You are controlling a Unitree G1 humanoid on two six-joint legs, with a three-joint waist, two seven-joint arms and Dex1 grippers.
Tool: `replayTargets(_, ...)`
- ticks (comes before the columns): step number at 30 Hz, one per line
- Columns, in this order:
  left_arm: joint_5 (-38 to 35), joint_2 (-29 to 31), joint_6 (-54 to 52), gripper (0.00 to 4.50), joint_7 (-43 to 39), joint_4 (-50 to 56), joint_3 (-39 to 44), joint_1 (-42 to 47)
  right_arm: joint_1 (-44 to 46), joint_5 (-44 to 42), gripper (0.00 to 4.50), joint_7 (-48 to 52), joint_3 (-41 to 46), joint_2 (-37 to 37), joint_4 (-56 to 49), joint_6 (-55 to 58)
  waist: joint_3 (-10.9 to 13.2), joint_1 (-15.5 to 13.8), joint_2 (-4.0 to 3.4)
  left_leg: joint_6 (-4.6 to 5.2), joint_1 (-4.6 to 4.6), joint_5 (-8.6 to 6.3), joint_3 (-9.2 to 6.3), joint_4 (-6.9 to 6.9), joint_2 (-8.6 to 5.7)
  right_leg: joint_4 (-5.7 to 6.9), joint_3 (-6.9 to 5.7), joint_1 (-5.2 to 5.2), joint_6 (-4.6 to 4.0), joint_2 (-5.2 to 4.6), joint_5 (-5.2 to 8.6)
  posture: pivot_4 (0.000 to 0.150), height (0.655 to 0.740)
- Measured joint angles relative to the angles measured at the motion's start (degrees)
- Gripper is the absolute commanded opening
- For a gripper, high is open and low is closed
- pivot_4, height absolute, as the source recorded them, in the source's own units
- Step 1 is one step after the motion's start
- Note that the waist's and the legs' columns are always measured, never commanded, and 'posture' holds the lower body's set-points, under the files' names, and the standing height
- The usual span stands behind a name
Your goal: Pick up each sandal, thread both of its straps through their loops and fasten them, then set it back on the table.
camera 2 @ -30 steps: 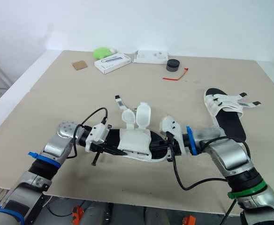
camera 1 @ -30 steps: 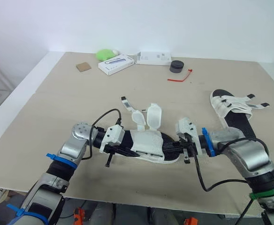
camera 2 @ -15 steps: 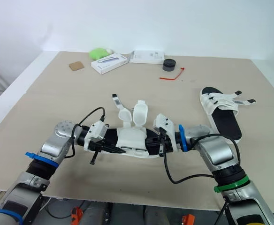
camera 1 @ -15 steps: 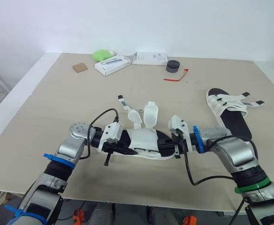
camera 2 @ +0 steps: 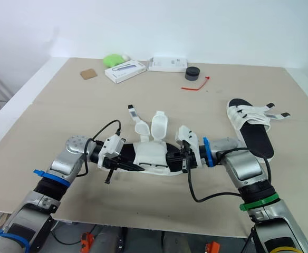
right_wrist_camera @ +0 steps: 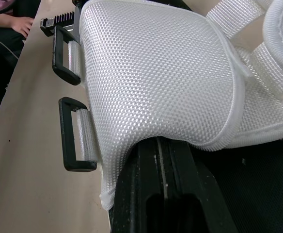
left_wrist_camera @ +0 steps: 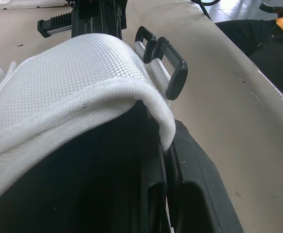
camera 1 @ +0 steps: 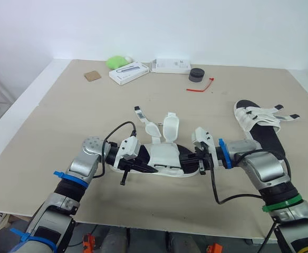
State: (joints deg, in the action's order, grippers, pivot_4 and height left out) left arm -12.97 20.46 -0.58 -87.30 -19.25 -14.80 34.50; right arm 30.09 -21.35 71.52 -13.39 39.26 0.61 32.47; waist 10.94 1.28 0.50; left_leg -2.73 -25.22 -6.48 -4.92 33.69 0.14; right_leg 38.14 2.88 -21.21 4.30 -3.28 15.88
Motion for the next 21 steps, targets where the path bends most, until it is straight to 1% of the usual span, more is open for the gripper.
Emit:
replayTargets(3, 0.3, -0.5, 0.6, 0.00, -0.3, -0.3, 0.0, 0.1, 0.0, 0.2, 0.08, 1.3, 0.0, 0.8, 0.0, -0.3, 0.0, -0.1, -0.01, 0.00, 0.00, 0.00, 0.03, 0.00, -0.02, 0.00, 0.02, 0.02, 0.00, -0.04, 0.00, 0.150, 0.7400)
replayTargets(8, 0.6, -3.2, 0.7, 0.00, 0.6, -0.6, -0.2, 0.5, 0.4, -0.5, 0.08, 3.8, 2.3, 4.4, 0.3, -0.4, 0.0, -0.3, 0.00, 0.00, -0.12, 0.00, 0.14, 0.03, -0.22, -0.07, 0.23, 0.05, 0.24, -0.19, 0.10, 0.150, 0.7400)
replayTargets(11, 0.6, -3.6, 0.7, 0.00, 0.5, -1.3, -0.2, 0.9, 0.4, -0.5, 0.08, 4.3, 2.3, 4.6, 0.4, -0.2, 0.0, -0.2, -0.01, -0.01, -0.12, 0.00, 0.13, 0.02, -0.21, -0.06, 0.22, 0.02, 0.40, -0.16, 0.03, 0.150, 0.7400)
replayTargets(21, 2.1, -3.8, 2.0, 0.00, -0.4, -3.3, 0.0, 1.4, -1.4, 3.1, 0.08, 1.9, 0.8, -0.2, 0.8, -1.5, -0.4, 0.1, -0.17, 0.00, 0.12, 0.00, 0.18, 0.01, -0.09, -0.05, 0.20, 0.14, 0.18, -0.10, 0.09, 0.150, 0.7400)
